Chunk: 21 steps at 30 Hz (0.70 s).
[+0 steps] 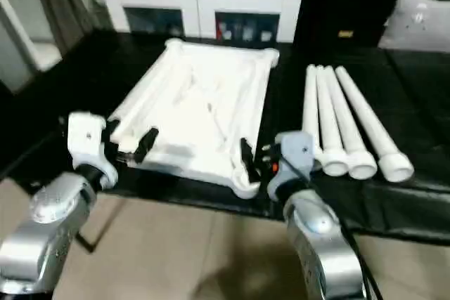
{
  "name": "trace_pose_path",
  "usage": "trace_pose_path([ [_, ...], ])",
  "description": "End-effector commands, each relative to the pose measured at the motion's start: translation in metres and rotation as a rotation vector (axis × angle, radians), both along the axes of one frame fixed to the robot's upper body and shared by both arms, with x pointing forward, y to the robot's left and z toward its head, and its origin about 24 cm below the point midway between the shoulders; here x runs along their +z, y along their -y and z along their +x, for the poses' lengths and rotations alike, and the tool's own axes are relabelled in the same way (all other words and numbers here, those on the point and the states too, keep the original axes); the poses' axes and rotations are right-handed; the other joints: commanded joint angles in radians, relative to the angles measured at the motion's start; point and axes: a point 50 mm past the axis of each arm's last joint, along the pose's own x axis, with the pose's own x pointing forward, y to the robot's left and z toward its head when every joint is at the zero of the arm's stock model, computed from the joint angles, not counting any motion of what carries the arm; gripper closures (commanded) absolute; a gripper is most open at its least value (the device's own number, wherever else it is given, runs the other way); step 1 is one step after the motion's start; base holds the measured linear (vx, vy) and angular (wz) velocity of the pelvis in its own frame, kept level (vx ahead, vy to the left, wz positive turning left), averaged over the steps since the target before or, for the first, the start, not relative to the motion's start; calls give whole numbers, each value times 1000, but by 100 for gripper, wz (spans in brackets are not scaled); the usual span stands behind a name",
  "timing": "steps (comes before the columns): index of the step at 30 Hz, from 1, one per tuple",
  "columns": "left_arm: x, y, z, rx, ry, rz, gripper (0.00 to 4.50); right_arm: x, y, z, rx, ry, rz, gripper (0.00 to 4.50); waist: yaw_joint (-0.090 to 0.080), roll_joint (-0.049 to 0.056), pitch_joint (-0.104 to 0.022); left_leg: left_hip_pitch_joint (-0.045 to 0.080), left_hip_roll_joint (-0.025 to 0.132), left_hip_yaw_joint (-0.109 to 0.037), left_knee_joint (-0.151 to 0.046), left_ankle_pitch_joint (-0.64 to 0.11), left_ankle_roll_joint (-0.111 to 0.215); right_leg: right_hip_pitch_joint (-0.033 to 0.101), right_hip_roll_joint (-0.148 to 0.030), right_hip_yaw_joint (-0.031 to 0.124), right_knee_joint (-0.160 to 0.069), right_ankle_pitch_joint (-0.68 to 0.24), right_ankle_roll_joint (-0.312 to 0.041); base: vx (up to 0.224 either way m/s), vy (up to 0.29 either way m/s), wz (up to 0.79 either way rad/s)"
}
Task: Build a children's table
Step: Move to table
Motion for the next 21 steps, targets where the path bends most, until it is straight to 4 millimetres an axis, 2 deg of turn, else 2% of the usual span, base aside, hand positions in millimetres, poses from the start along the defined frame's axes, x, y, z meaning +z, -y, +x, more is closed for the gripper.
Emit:
trace_pose_path([
  [1,4,5,1,-5,27,-11,3,2,5,2,4,9,-9,0,-29,7,-32,92,138,-39,-119,-95,103,-59,-23,-2,-17,13,-128,92,-5,-64],
  [2,4,5,0,-5,30,-12,3,3,3,4,15,15,-17,0,-11,-46,-37,47,53,51,-84,-124,26,7,-35,55,-68,55,-176,92,-5,-64],
  [3,4,5,-1,-7,32,-11,3,4,3,5,23,21,-23,0,20,-83,-52,-91,-17,33,-29,-63,105,128,-56,90,-84,137,-154,111,-19,-51],
  [4,4,3,-1,-1,37,-8,3,5,2,6,30,32,-27,0,30,-78,-56,-129,15,-1,38,-22,148,155,-169,157,-122,181,-220,118,-13,-20],
  [5,5,2,-2,3,40,-6,3,6,2,7,34,38,-28,0,42,-42,-72,-147,29,-26,55,31,134,171,-178,157,-108,216,-254,118,-13,-20],
  [6,4,0,-2,15,44,-3,3,7,2,10,33,40,-25,0,33,-55,-56,-147,28,-25,15,80,120,135,-106,102,-104,208,-257,79,-7,-5],
  [7,4,-2,-2,23,45,0,3,7,2,11,32,40,-23,0,26,-42,-58,-137,30,-20,-23,130,120,124,-66,60,-91,185,-237,86,-4,-12],
  [8,4,-4,-3,31,45,6,3,5,2,14,24,29,-26,0,-12,3,-54,-18,80,-73,-81,161,223,28,20,-13,-34,58,-145,86,-4,-12],
  [9,3,-4,-4,33,43,9,3,3,2,15,13,17,-32,0,-28,4,-51,33,106,-107,-86,130,298,-18,20,-25,-9,3,-137,146,-14,-3],
  [10,3,-5,-4,33,42,16,3,0,3,16,0,2,-37,0,-48,-4,-65,88,146,-155,-88,131,426,-70,2,-30,38,-44,-78,133,-16,9],
  [11,4,-5,-4,27,45,30,3,-1,3,16,-8,-5,-33,0,-36,-19,-58,102,167,-162,-82,172,511,-107,-24,-9,56,-40,-4,133,-16,9],
  [12,5,-5,-3,25,46,29,3,-1,2,15,-7,-3,-31,0,-37,-23,-57,101,161,-160,-79,211,536,-117,-35,-2,59,-23,20,81,-16,8],
  [13,6,-6,-3,26,48,29,3,0,2,14,-3,2,-23,0,-32,-27,-52,83,138,-141,-75,217,534,-111,-42,8,40,6,25,65,-30,12],
  [14,6,-6,-3,27,49,27,3,1,1,13,0,6,-19,0,19,-66,-28,-41,-6,-15,-17,22,353,11,-100,86,-101,38,-94,65,-30,12],
  [15,7,-6,-2,18,52,21,3,2,1,12,2,9,-19,0,27,-84,-32,-75,-10,-12,15,-12,303,62,-136,121,-128,-59,-140,61,-36,11],
  [16,7,-5,-2,7,53,21,3,2,2,11,2,12,-21,0,42,-86,-36,-107,4,-24,44,6,251,104,-165,136,-140,-155,-180,65,-33,1],
  [17,6,-3,-2,-10,54,18,3,3,3,9,-3,19,-25,0,56,-61,-38,-116,22,-31,20,56,145,116,-128,112,-132,-195,-240,65,-33,1],
  [18,6,-3,-3,-14,55,16,3,3,3,8,-6,22,-26,0,56,-49,-35,-108,26,-27,-13,82,132,109,-96,86,-128,-176,-238,67,1,-2],
  [19,6,-1,-3,-21,54,13,3,4,5,8,-16,26,-28,0,40,-26,-36,-66,46,-29,-66,112,129,75,-27,29,-95,-89,-200,88,17,5],
  [20,6,0,-3,-26,56,13,3,4,6,7,-24,30,-27,0,32,-21,-40,-27,54,-39,-77,103,162,52,-9,10,-79,-50,-188,88,17,5],
  [21,6,0,-3,-27,56,13,3,4,7,7,-25,32,-26,0,19,-22,-40,-10,60,-50,-86,85,210,42,-3,3,-66,-28,-185,118,8,7],
])
